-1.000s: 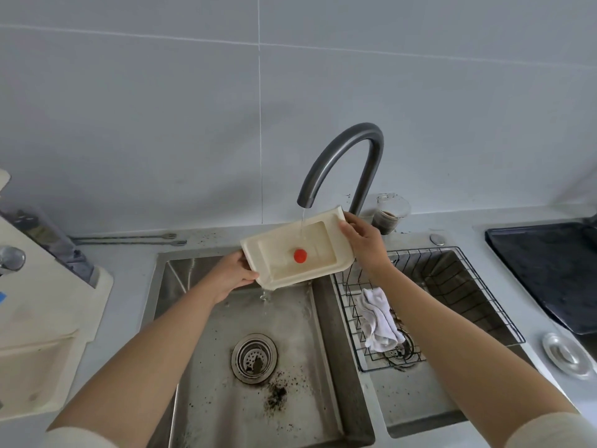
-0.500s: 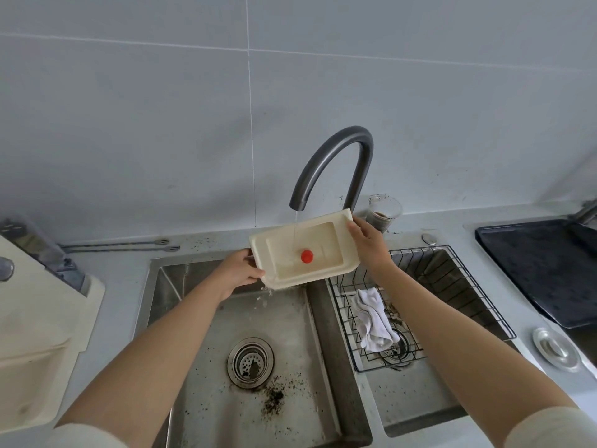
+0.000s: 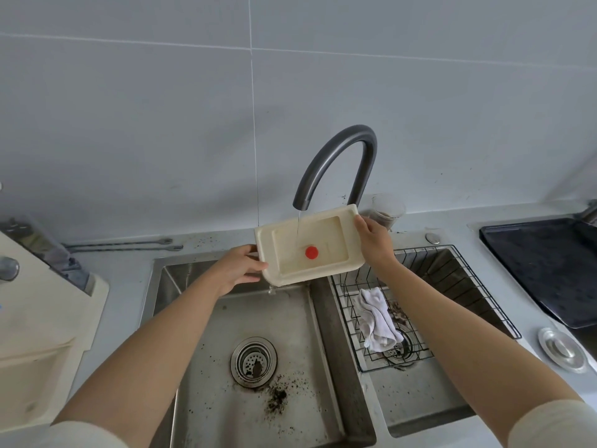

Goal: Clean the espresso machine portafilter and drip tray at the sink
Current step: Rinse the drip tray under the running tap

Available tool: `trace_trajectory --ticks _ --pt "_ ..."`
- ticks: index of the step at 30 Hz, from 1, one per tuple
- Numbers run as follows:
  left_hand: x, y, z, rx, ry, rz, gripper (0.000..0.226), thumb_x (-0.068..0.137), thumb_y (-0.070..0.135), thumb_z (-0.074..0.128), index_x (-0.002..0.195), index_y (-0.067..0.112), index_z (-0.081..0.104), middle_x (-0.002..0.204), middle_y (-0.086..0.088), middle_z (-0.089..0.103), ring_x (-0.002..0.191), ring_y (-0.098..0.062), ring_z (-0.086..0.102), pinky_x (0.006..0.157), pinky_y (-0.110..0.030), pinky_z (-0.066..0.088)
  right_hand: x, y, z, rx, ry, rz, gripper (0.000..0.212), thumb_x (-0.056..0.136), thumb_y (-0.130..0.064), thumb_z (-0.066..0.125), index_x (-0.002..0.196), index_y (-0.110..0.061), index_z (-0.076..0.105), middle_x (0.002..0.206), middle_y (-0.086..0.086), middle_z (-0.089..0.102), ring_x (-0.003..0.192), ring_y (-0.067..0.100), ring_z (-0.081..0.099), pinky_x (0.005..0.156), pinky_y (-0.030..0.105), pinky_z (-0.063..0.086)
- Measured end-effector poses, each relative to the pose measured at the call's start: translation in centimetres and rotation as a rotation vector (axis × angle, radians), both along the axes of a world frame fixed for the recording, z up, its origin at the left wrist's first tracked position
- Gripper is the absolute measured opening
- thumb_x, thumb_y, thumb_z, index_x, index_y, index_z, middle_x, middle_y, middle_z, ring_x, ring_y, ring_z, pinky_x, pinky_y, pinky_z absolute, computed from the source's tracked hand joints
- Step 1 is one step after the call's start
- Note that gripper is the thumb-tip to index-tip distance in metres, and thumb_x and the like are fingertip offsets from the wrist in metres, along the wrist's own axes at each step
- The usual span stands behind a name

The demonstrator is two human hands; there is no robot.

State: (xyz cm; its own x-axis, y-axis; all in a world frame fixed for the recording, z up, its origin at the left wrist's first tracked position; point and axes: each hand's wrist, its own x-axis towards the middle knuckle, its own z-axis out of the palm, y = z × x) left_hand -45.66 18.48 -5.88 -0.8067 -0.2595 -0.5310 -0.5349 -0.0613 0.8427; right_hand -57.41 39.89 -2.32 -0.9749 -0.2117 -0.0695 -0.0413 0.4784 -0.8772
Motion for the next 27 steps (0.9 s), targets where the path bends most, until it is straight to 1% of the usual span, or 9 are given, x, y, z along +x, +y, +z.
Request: trace_trajectory --ticks 2,4,7,9,13,16,20,25,27 --pt "0.5 -0.9 0.1 0.051 0.021 0.055 0.059 0.083 -0.006 0.058 0.137 0.006 0.039 0.125 -0.013 0.057 0.113 -0.028 0.057 0.095 -0.039 0.047 0.2 -0.7 -0.2 -0.038 -0.023 0.030 0.038 0.100 -0.027 0.034 0.119 -0.005 0.058 0.099 0.009 0.060 0.091 0.017 0.048 0.081 0.033 0.041" --pt "1.0 -1.7 0.5 0.100 0.051 0.109 0.057 0.083 -0.008 0.057 0.135 0.006 0.040 0.119 -0.012 0.059 0.113 -0.029 0.056 0.096 -0.040 0.046 0.3 -1.5 -0.4 -0.061 -0.053 0.061 0.036 0.100 -0.027 0.033 0.117 -0.008 0.058 0.087 0.000 0.056 0.090 0.018 0.050 0.082 0.037 0.044" --pt "1.5 -2.8 1.0 0.138 0.094 0.184 0.055 0.083 -0.010 0.055 0.133 0.008 0.041 0.106 -0.009 0.061 0.109 -0.029 0.056 0.096 -0.041 0.046 0.4 -2.6 -0.7 -0.074 -0.096 0.092 0.032 0.099 -0.029 0.032 0.095 -0.011 0.059 0.068 -0.003 0.048 0.073 0.018 0.048 0.065 0.036 0.043" --pt "1.8 -3.4 1.3 0.142 0.115 0.208 0.053 0.083 -0.009 0.056 0.132 0.009 0.043 0.101 -0.006 0.062 0.101 -0.026 0.059 0.094 -0.041 0.046 0.4 -3.4 -0.8 -0.101 -0.133 0.093 0.032 0.099 -0.030 0.033 0.089 -0.013 0.058 0.071 -0.001 0.051 0.075 0.018 0.048 0.069 0.033 0.041" --pt "2.6 -4.7 1.6 0.114 0.122 0.209 0.049 0.085 -0.005 0.056 0.131 0.007 0.045 0.102 -0.004 0.063 0.098 -0.024 0.060 0.092 -0.040 0.046 0.5 -4.7 -0.8 -0.137 -0.220 0.079 0.038 0.099 -0.032 0.036 0.118 -0.008 0.058 0.093 0.002 0.057 0.093 0.020 0.054 0.092 0.037 0.047" --pt "3.3 -5.6 1.6 0.099 0.115 0.224 0.045 0.085 -0.002 0.058 0.127 0.008 0.048 0.103 -0.004 0.063 0.096 -0.022 0.060 0.084 -0.036 0.049 0.7 -5.5 -1.0 -0.129 -0.257 0.113 0.041 0.098 -0.034 0.037 0.111 -0.003 0.060 0.091 0.005 0.059 0.090 0.021 0.056 0.082 0.039 0.052" --pt "4.0 -6.4 1.6 0.099 0.116 0.244 0.035 0.086 0.004 0.057 0.120 0.011 0.052 0.099 -0.003 0.064 0.090 -0.019 0.060 0.077 -0.031 0.049 1.0 -6.4 -1.3 -0.131 -0.309 0.129 0.043 0.098 -0.037 0.037 0.112 -0.003 0.059 0.098 0.007 0.059 0.088 0.021 0.057 0.058 0.025 0.049" --pt "4.2 -6.9 1.9 0.106 0.144 0.296 0.012 0.088 0.008 0.055 0.097 0.014 0.060 0.090 -0.001 0.063 0.082 -0.016 0.058 0.072 -0.028 0.046 0.9 -7.4 -1.3 -0.118 -0.358 0.141 0.045 0.097 -0.040 0.036 0.108 -0.003 0.059 0.088 0.004 0.059 0.086 0.021 0.059 0.069 0.033 0.055" --pt "4.1 -7.1 1.8 0.109 0.147 0.306 0.011 0.088 0.008 0.055 0.093 0.016 0.060 0.091 -0.002 0.063 0.084 -0.017 0.058 0.075 -0.029 0.047 1.0 -7.6 -1.2 -0.104 -0.363 0.152 0.045 0.098 -0.040 0.036 0.107 -0.003 0.059 0.084 0.004 0.060 0.084 0.022 0.060 0.065 0.031 0.055"
